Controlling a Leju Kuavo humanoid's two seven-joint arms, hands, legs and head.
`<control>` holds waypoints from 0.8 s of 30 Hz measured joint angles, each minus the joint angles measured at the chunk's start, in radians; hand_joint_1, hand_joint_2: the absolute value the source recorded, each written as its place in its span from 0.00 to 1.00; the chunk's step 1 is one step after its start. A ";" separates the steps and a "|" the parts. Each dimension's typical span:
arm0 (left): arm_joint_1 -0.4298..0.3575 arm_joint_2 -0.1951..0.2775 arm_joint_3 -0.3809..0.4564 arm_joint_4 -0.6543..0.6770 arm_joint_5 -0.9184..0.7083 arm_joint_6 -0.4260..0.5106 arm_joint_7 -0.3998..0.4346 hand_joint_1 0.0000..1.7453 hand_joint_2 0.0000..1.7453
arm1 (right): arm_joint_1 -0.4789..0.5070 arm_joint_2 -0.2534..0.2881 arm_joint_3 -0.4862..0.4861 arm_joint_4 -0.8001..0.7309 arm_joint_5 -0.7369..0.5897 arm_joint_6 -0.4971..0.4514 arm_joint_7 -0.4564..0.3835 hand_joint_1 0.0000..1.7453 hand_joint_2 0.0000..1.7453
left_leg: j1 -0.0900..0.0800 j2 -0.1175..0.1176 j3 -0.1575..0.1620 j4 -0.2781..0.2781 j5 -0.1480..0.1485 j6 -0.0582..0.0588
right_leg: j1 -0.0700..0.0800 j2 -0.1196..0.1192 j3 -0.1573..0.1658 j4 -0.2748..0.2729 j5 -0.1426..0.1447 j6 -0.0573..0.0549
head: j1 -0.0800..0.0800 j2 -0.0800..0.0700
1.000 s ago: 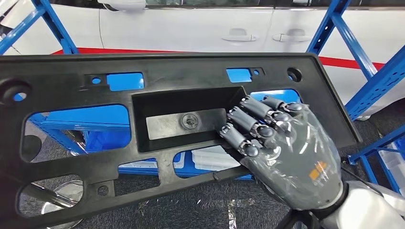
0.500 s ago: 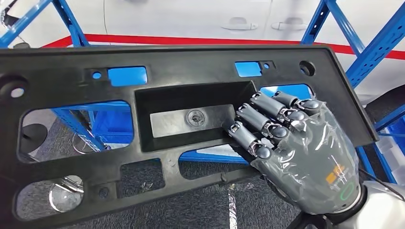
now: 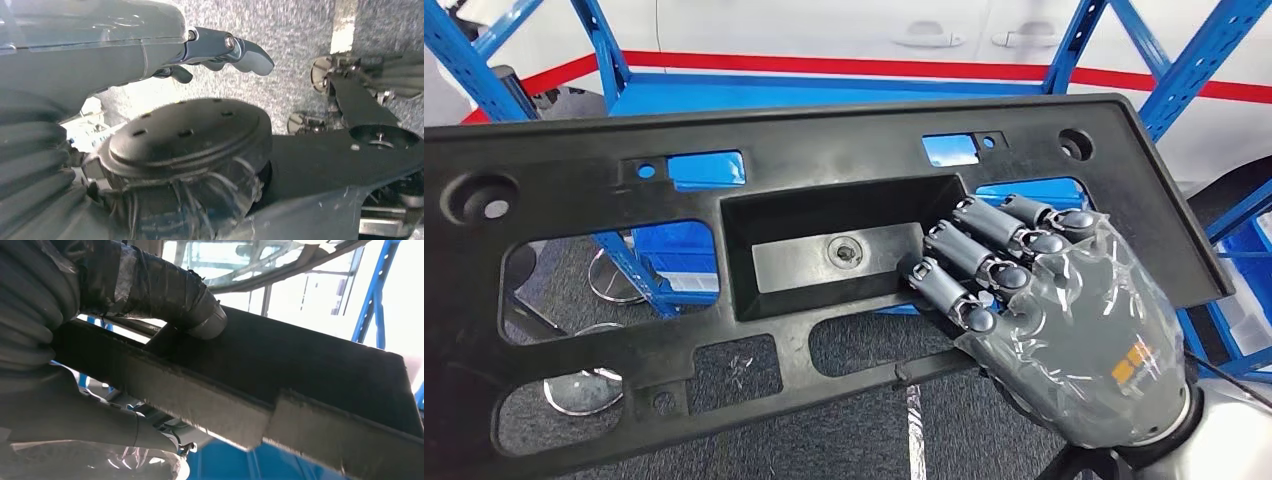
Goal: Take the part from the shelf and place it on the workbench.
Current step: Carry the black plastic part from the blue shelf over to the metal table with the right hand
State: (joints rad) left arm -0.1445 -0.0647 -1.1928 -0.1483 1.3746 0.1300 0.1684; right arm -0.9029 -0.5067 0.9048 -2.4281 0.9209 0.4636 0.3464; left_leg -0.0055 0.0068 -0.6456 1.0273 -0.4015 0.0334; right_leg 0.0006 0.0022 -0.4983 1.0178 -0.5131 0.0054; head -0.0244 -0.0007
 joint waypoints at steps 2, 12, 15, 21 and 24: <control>0.000 -0.001 -0.005 0.001 0.002 0.000 -0.002 0.00 1.00 | -0.011 0.000 0.003 0.000 -0.008 0.005 -0.001 1.00 1.00 | 0.001 -0.001 -0.006 -0.006 0.015 -0.011 | -0.001 -0.002 -0.008 -0.017 0.020 -0.006 | 0.006 0.000; 0.001 -0.004 -0.020 0.002 0.015 0.003 -0.012 0.00 1.00 | -0.044 -0.001 0.026 0.000 -0.039 0.013 0.016 1.00 1.00 | 0.019 -0.006 0.047 0.151 -0.116 -0.049 | -0.018 -0.005 -0.142 -0.005 0.120 -0.008 | 0.000 0.000; 0.002 -0.006 -0.021 0.002 0.010 0.003 -0.008 0.00 1.00 | -0.044 -0.005 0.028 -0.001 -0.038 0.013 0.017 1.00 1.00 | 0.013 -0.015 0.150 -0.006 -0.129 -0.037 | -0.018 -0.006 -0.161 0.000 0.143 0.009 | -0.001 0.000; 0.002 -0.006 -0.023 0.003 0.027 0.004 -0.025 0.00 1.00 | -0.084 -0.010 0.031 0.001 -0.065 0.025 0.008 1.00 1.00 | 0.011 -0.006 0.104 -0.021 -0.081 0.013 | -0.019 -0.004 -0.215 0.136 0.016 0.036 | 0.004 0.000; 0.002 -0.008 -0.023 0.003 0.033 0.005 -0.029 0.00 1.00 | -0.098 -0.012 0.038 0.001 -0.070 0.031 0.012 1.00 1.00 | 0.005 -0.005 0.067 -0.017 -0.055 0.020 | -0.017 -0.003 -0.240 0.301 -0.051 0.036 | 0.005 0.000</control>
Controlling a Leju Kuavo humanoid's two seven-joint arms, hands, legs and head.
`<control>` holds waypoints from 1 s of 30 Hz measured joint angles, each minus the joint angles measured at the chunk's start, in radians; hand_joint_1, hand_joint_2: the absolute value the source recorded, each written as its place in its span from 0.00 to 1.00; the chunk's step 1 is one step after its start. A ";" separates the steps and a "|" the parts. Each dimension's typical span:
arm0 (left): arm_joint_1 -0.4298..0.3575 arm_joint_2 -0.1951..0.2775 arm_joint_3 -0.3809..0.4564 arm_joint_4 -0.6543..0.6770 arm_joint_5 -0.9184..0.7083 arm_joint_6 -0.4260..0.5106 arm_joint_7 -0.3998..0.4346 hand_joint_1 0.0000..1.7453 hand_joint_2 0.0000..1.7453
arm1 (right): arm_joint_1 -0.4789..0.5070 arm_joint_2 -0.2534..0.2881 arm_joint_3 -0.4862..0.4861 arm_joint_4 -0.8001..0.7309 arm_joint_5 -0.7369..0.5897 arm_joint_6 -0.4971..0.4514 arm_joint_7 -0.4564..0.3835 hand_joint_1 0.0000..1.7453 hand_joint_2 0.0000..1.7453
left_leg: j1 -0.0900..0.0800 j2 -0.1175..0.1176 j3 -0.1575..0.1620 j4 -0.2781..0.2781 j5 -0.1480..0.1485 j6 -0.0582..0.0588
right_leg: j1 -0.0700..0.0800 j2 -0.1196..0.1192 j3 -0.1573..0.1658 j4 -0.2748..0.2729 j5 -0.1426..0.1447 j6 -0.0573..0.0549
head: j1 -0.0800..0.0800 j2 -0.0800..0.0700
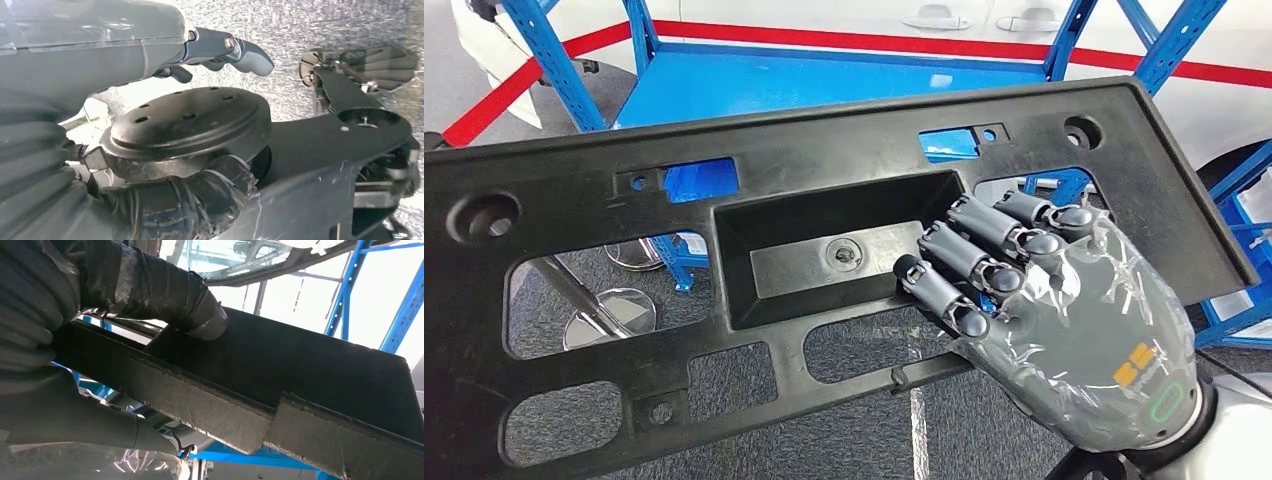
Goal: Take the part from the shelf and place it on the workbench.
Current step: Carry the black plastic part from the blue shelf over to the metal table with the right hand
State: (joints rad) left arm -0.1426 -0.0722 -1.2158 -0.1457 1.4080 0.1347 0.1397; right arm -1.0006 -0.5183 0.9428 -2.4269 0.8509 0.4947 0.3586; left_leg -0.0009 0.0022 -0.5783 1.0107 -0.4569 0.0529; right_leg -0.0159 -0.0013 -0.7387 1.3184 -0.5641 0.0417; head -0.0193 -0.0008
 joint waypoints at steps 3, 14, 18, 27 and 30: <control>0.000 0.000 0.000 0.000 -0.003 0.000 0.005 0.00 1.00 | -0.001 -0.001 0.006 0.000 0.006 0.000 0.011 1.00 1.00 | -0.007 -0.001 -0.027 0.006 0.017 0.001 | 0.006 0.000 0.067 -0.049 0.057 -0.013 | 0.000 0.000; 0.002 -0.007 -0.006 0.002 0.000 0.001 0.006 0.00 1.00 | -0.035 -0.004 0.014 0.000 -0.005 0.012 0.005 1.00 1.00 | 0.001 -0.007 -0.104 0.162 -0.101 -0.055 | 0.012 -0.011 0.191 -0.345 0.132 -0.065 | -0.002 0.000; -0.001 -0.006 -0.010 0.003 -0.007 -0.003 0.005 0.00 1.00 | -0.034 -0.005 0.026 -0.001 -0.006 0.010 0.026 1.00 1.00 | 0.017 -0.006 -0.069 0.251 -0.070 -0.078 | 0.002 -0.013 0.117 -0.309 0.160 -0.053 | -0.002 0.000; 0.000 0.009 -0.041 0.004 -0.029 -0.041 0.021 0.00 1.00 | 0.070 -0.032 0.027 0.016 -0.052 -0.015 0.057 1.00 1.00 | 0.015 -0.006 0.042 0.023 -0.058 -0.029 | -0.004 -0.004 0.034 -0.235 0.147 -0.004 | 0.002 0.000; -0.003 0.026 -0.044 0.004 -0.017 -0.064 0.024 0.00 1.00 | 0.098 -0.023 0.027 0.102 -0.099 -0.089 0.018 1.00 1.00 | 0.010 -0.003 -0.001 0.023 -0.021 -0.016 | -0.003 -0.002 0.003 -0.065 0.006 0.000 | 0.009 0.000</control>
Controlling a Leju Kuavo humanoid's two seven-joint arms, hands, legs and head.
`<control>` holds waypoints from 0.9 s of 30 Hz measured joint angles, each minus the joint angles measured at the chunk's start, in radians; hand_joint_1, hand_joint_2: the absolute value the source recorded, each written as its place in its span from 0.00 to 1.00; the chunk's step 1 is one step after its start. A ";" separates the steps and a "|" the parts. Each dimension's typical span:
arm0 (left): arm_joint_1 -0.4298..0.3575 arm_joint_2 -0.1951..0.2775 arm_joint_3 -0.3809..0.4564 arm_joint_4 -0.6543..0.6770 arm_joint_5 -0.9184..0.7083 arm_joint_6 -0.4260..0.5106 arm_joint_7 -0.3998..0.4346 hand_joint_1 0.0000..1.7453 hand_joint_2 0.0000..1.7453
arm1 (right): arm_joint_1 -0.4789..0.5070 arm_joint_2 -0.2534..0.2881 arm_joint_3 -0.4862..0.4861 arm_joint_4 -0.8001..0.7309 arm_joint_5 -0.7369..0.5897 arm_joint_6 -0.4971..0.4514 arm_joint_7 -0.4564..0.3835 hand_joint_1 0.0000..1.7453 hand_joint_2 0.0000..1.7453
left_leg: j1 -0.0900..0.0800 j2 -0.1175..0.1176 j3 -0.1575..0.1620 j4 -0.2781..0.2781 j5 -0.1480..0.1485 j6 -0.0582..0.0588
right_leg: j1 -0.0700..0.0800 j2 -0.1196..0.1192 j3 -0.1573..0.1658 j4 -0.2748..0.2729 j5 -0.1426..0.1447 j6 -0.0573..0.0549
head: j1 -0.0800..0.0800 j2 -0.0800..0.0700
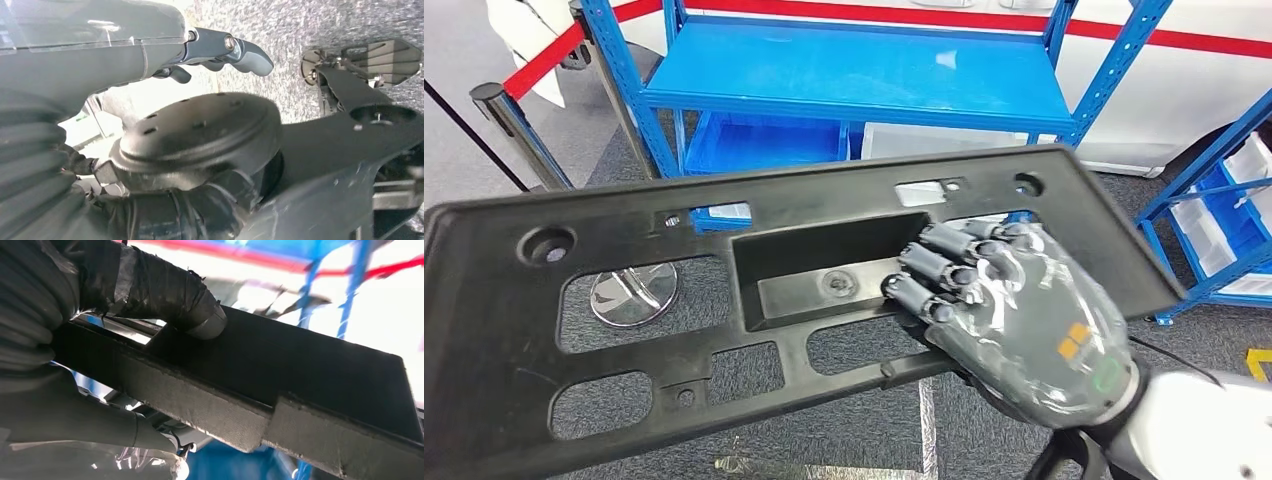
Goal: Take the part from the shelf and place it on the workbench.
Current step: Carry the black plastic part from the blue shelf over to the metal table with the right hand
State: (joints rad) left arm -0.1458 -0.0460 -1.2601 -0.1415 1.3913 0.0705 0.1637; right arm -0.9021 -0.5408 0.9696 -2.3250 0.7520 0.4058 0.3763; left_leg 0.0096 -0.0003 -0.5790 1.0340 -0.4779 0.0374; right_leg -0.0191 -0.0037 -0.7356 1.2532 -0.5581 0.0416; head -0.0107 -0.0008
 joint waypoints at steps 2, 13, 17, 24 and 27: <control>-0.003 0.010 -0.002 0.000 0.008 -0.007 -0.001 0.00 1.00 | 0.022 0.010 0.000 0.081 -0.020 -0.051 -0.030 1.00 1.00 | -0.004 -0.002 -0.035 0.003 0.025 0.001 | 0.000 0.000 0.013 0.067 0.012 -0.004 | 0.000 0.000; 0.002 0.036 -0.004 0.000 0.018 -0.012 -0.004 0.00 1.00 | 0.056 0.038 -0.019 0.314 -0.030 -0.102 -0.062 1.00 1.00 | -0.001 -0.015 -0.131 0.059 0.016 -0.046 | 0.011 -0.008 0.203 -0.266 0.099 -0.061 | 0.000 0.000; 0.000 0.041 -0.004 0.000 0.019 -0.012 -0.006 0.00 1.00 | 0.063 0.048 -0.020 0.347 -0.028 -0.100 -0.057 1.00 1.00 | 0.000 -0.012 -0.146 0.264 -0.067 -0.060 | 0.012 -0.010 0.130 -0.244 0.141 -0.065 | -0.003 0.000; -0.002 0.045 -0.004 0.000 0.035 -0.006 -0.003 0.00 1.00 | 0.080 0.065 -0.060 0.461 0.039 -0.109 -0.018 1.00 1.00 | -0.008 -0.016 0.060 -0.006 -0.057 -0.035 | 0.014 -0.012 0.040 -0.212 0.212 -0.037 | -0.001 0.000; -0.002 0.043 -0.004 0.000 0.046 -0.004 0.000 0.00 1.00 | 0.106 0.074 -0.108 0.554 0.059 -0.158 -0.041 1.00 1.00 | -0.002 -0.012 0.035 -0.014 -0.015 -0.011 | 0.012 -0.003 0.023 -0.195 0.182 -0.021 | 0.000 0.000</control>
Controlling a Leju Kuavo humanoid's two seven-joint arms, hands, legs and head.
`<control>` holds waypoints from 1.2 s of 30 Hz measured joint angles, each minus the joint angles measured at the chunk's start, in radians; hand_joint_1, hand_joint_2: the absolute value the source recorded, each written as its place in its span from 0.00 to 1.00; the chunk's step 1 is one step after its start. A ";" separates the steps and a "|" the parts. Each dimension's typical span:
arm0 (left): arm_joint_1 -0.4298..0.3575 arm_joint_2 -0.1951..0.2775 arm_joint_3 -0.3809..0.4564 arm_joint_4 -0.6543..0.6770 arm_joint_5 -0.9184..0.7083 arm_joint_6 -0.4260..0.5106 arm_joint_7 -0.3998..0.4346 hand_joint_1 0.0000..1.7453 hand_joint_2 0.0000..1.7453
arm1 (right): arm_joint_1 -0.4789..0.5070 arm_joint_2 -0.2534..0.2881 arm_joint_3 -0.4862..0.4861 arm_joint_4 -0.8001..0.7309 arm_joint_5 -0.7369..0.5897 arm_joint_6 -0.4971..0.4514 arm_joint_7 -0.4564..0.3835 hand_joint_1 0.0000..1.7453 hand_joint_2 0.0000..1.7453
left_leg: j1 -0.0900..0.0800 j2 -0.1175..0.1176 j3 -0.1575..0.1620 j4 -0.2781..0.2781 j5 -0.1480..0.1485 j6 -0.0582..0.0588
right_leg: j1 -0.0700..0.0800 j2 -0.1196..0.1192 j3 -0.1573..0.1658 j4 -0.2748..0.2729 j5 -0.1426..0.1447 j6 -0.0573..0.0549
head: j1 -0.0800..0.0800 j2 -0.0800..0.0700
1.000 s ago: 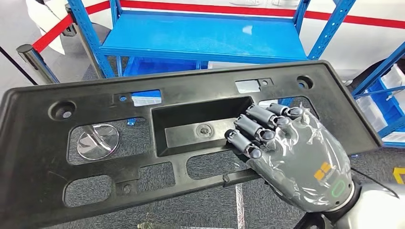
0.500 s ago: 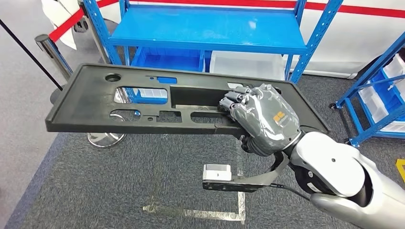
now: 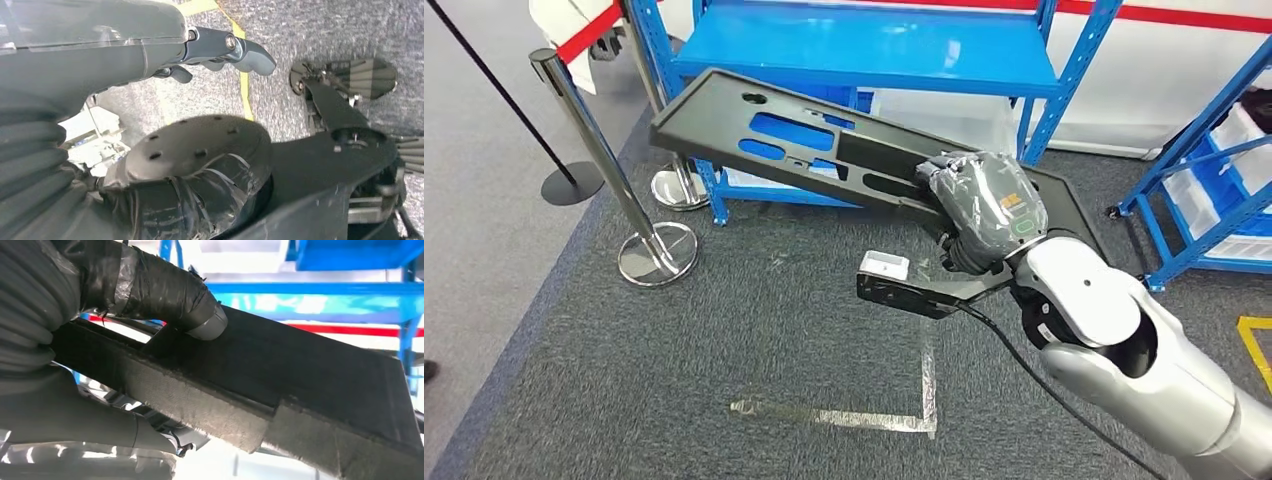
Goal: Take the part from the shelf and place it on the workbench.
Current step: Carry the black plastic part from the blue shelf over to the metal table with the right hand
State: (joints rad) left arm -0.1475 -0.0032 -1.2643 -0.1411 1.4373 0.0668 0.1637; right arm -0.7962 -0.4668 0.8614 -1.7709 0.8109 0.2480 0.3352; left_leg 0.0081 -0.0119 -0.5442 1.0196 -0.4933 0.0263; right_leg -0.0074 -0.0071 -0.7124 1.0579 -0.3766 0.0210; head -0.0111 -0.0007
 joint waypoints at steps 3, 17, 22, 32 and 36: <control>0.001 0.001 0.000 0.000 0.008 0.001 0.003 0.00 1.00 | 0.034 0.008 -0.051 0.071 0.012 -0.028 -0.025 1.00 1.00 | 0.001 0.002 -0.046 -0.001 0.044 0.013 | -0.004 0.005 -0.028 0.151 -0.151 0.011 | 0.006 0.000; 0.006 0.001 0.001 0.000 0.020 0.004 -0.007 0.00 1.00 | 0.074 0.095 -0.168 0.239 -0.015 -0.073 -0.096 1.00 1.00 | 0.009 -0.012 -0.213 0.094 0.040 -0.051 | -0.013 -0.008 0.153 -0.050 -0.080 -0.034 | -0.003 0.000; 0.005 0.000 0.002 0.000 0.021 0.004 -0.013 0.00 1.00 | 0.072 0.116 -0.169 0.267 -0.029 -0.079 -0.106 1.00 1.00 | 0.010 0.004 -0.177 0.277 0.018 -0.065 | -0.009 -0.053 0.066 -0.036 -0.022 -0.035 | -0.008 0.000; -0.001 -0.003 0.003 0.000 0.022 0.004 -0.015 0.00 1.00 | 0.054 0.137 -0.176 0.305 -0.042 -0.091 -0.119 1.00 1.00 | 0.000 0.029 -0.016 -0.009 0.026 0.001 | -0.012 -0.041 -0.001 0.067 -0.091 0.012 | -0.004 0.000; -0.001 -0.002 0.003 0.000 0.022 0.004 -0.016 0.00 1.00 | 0.054 0.140 -0.176 0.320 -0.046 -0.092 -0.124 1.00 1.00 | -0.004 -0.020 -0.087 -0.003 0.080 0.008 | -0.009 0.004 -0.007 0.253 -0.181 0.009 | -0.002 0.000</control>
State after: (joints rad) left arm -0.1481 -0.0051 -1.2611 -0.1411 1.4595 0.0711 0.1480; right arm -0.7419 -0.3270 0.6855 -1.4510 0.7653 0.1560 0.2114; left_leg 0.0037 -0.0320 -0.6313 1.0167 -0.4135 0.0339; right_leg -0.0162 -0.0027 -0.7194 1.3109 -0.5571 0.0299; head -0.0135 -0.0008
